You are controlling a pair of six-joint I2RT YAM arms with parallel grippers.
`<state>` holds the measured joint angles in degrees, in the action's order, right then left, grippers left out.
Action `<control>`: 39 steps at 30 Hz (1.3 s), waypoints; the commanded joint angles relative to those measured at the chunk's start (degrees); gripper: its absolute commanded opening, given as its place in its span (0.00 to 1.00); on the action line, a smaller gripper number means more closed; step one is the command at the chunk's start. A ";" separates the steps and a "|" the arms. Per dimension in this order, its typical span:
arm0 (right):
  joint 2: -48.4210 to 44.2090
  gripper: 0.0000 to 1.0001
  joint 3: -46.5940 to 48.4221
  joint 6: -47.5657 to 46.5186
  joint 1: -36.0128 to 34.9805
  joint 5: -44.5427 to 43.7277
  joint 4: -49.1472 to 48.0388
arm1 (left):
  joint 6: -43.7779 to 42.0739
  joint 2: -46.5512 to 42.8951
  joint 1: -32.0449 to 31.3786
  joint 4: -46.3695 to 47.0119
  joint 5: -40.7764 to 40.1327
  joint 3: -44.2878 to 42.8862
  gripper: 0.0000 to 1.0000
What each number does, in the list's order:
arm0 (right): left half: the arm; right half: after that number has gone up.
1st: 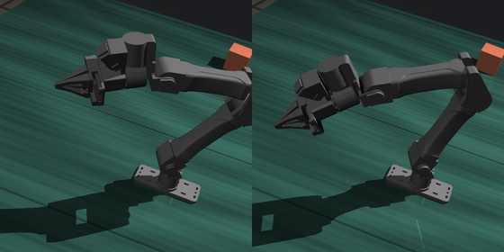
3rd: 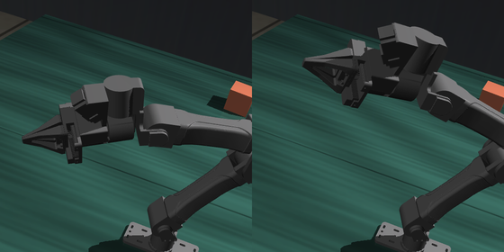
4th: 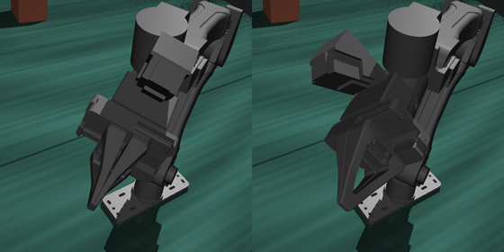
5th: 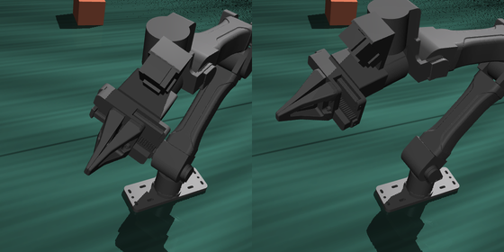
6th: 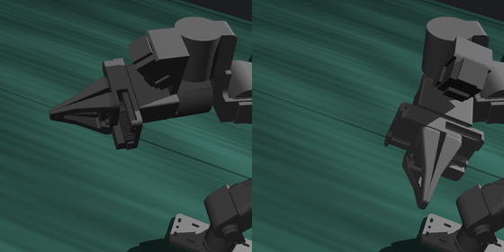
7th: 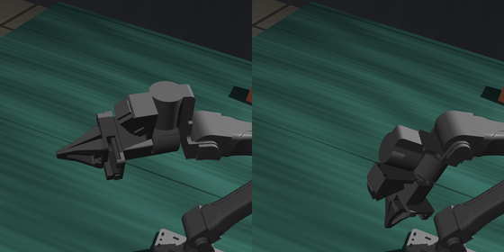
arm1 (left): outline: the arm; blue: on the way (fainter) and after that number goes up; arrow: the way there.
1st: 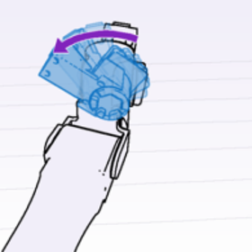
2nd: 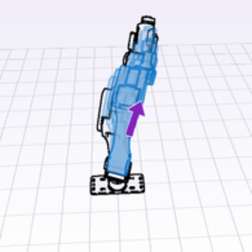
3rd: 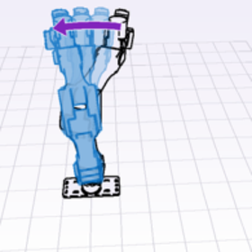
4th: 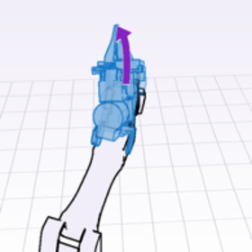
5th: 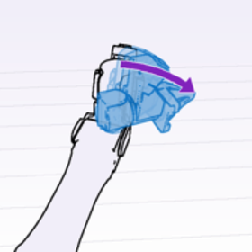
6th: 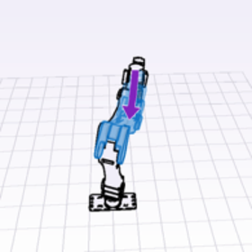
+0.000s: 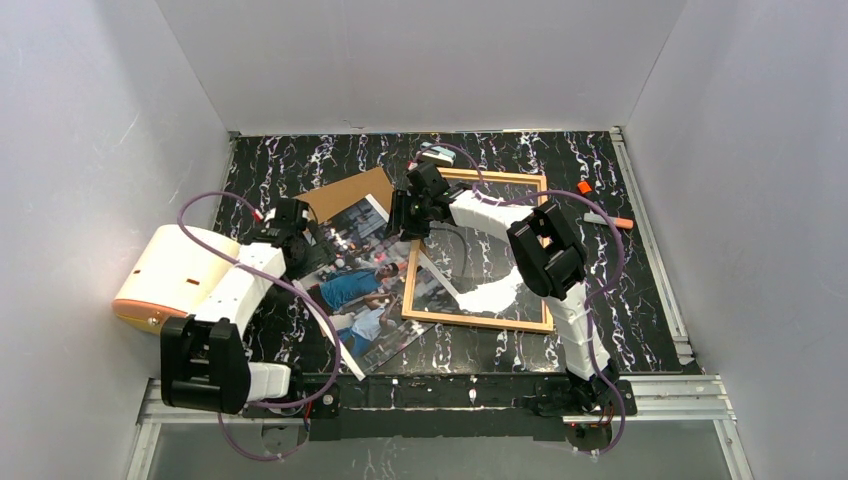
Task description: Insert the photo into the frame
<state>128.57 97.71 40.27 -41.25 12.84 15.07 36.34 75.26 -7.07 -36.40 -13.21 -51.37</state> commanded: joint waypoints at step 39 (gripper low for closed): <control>3.93 0.56 -0.53 -5.04 1.44 3.19 8.09 | 13.48 -7.57 0.83 20.22 12.97 8.70 0.71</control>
<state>128.79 97.34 35.73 -40.12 16.78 16.05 48.03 70.28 -6.20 -17.74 -1.56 -40.12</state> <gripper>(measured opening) 0.566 0.719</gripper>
